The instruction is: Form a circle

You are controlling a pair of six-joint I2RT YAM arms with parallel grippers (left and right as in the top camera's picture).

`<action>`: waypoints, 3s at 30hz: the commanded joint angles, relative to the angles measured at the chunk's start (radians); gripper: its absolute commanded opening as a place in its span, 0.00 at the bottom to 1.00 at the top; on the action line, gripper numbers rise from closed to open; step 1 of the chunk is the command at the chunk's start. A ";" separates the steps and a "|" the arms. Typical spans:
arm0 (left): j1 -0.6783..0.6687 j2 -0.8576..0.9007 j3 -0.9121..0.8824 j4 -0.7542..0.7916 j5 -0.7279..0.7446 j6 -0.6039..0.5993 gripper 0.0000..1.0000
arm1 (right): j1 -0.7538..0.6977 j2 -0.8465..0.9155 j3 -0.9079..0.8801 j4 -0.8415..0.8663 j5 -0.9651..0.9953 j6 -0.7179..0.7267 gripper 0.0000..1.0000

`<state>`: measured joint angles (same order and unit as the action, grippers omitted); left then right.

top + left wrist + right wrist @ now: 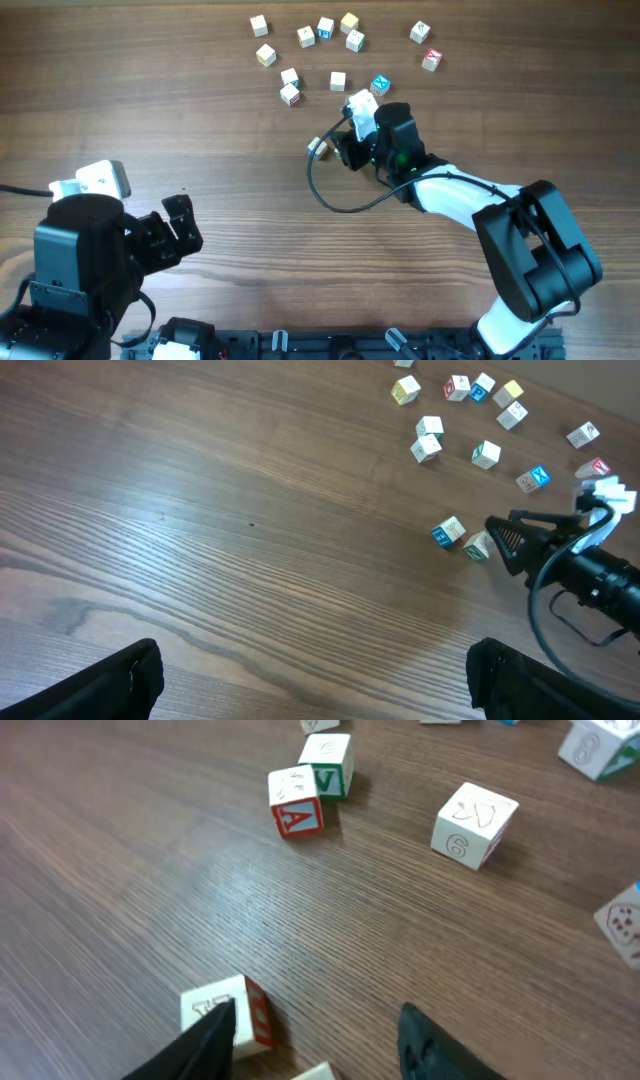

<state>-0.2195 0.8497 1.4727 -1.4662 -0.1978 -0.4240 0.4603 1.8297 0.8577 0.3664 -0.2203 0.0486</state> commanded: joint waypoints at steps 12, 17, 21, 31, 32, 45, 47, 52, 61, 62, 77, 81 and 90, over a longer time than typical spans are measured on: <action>0.007 0.000 -0.001 0.002 -0.013 -0.006 1.00 | -0.004 -0.167 0.002 -0.373 0.110 0.658 0.04; 0.007 0.000 -0.001 0.003 -0.013 -0.006 1.00 | -0.004 -0.167 0.002 -0.606 0.333 1.001 0.04; 0.007 0.000 -0.001 0.003 -0.013 -0.006 1.00 | 0.000 -0.163 -0.001 -0.675 0.295 1.181 0.09; 0.007 0.000 -0.001 0.003 -0.013 -0.006 1.00 | 0.005 -0.065 -0.002 -0.563 0.271 1.193 0.04; 0.007 0.000 -0.001 0.002 -0.013 -0.006 1.00 | 0.005 -0.058 -0.002 -0.559 0.271 1.194 0.04; 0.006 0.000 -0.001 0.003 -0.013 -0.006 1.00 | 0.014 -0.034 -0.002 -0.554 0.287 1.245 0.05; 0.007 0.000 -0.001 0.003 -0.013 -0.006 1.00 | 0.014 -0.017 -0.002 -0.554 0.287 1.284 0.04; 0.007 0.000 -0.001 0.003 -0.013 -0.006 1.00 | 0.014 0.030 -0.002 -0.492 0.228 1.323 0.04; 0.007 0.000 -0.001 0.002 -0.013 -0.006 1.00 | 0.026 0.047 -0.002 -0.394 0.124 1.286 0.04; 0.007 0.000 -0.001 0.002 -0.013 -0.006 1.00 | 0.035 0.047 -0.002 -0.378 0.114 1.286 0.04; 0.007 0.000 -0.001 0.002 -0.013 -0.006 1.00 | 0.063 0.047 -0.002 -0.327 0.106 1.279 0.04; 0.007 0.000 -0.001 0.002 -0.013 -0.006 1.00 | 0.063 0.047 -0.002 -0.290 0.087 1.239 0.05; 0.007 0.000 -0.001 0.002 -0.013 -0.006 1.00 | 0.063 0.047 -0.002 -0.290 0.084 1.231 0.04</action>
<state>-0.2195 0.8497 1.4727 -1.4658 -0.1978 -0.4240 0.5213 1.8484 0.8700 0.0765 -0.1287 1.2999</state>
